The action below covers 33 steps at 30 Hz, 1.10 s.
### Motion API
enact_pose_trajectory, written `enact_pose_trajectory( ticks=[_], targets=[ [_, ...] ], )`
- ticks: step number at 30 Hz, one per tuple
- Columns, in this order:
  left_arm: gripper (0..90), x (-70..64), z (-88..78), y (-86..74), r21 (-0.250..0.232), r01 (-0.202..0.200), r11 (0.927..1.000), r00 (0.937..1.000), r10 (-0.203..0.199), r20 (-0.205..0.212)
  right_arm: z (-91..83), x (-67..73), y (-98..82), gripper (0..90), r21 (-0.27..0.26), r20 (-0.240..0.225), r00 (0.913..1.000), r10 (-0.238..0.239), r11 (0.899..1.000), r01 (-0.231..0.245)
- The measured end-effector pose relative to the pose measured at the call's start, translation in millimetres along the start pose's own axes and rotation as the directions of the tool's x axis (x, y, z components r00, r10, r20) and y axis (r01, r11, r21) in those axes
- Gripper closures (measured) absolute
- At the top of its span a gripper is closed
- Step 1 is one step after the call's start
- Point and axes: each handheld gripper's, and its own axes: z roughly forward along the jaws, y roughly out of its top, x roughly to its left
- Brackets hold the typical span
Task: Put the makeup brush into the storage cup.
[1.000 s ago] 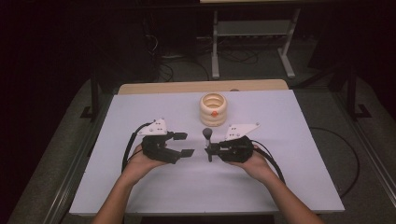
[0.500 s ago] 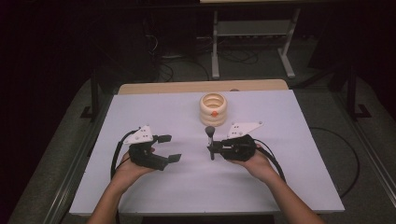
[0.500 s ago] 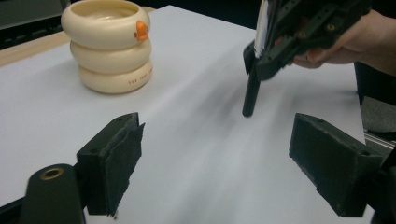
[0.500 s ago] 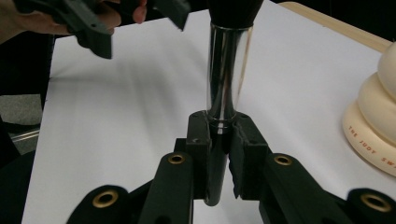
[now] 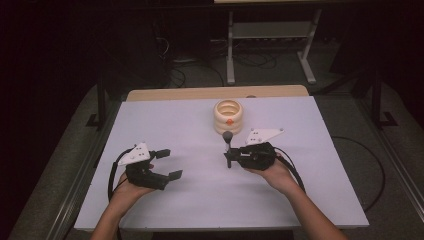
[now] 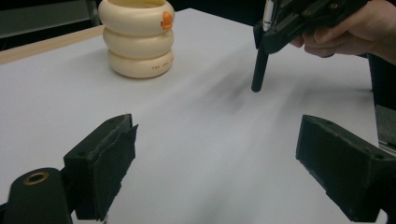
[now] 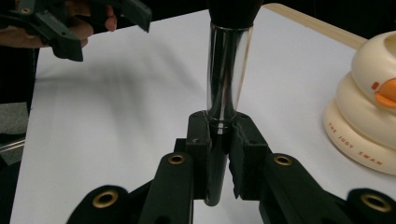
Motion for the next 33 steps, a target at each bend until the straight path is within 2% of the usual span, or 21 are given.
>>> enact_pose_trajectory(
  ticks=[5, 14, 16, 22, 29, 33],
  targets=[
    [12.8, -1.1, -6.6, -6.0, -0.004, -0.005, 1.0, 0.9997, 0.005, -0.023, -3.9, -4.1, 0.4, 77.9, -0.016, 0.015, 0.9998, 0.016, 1.0, -0.015],
    [12.8, -0.2, -12.7, -16.1, 0.017, 0.023, 0.9996, 0.9991, -0.023, -0.036, -10.8, -12.3, 1.9, 77.9, -0.021, 0.063, 0.9973, 0.037, 0.999, -0.036],
    [12.6, 0.1, -14.1, -16.9, 0.022, 0.036, 0.9991, 0.9985, -0.035, -0.041, -11.1, -14.4, 1.9, 77.9, -0.024, 0.072, 0.9965, 0.042, 0.999, -0.04],
    [13.3, 1.3, -15.4, -17.8, 0.022, 0.03, 0.9993, 0.998, -0.029, -0.057, -13.2, -21.0, 4.3, 77.9, -0.047, 0.082, 0.9936, 0.077, 0.996, -0.073],
    [13.3, 1.6, -17.2, -17.2, 0.026, 0.027, 0.9993, 0.9976, -0.025, -0.064, -13.0, -27.2, 8.6, 77.9, -0.064, 0.098, 0.9921, 0.079, 0.995, -0.073],
    [12.8, 2.3, -17.3, -18.0, 0.03, 0.04, 0.9988, 0.997, -0.037, -0.067, -13.4, -30.8, 10.5, 77.9, -0.064, 0.104, 0.9906, 0.089, 0.995, -0.082]
  ],
)
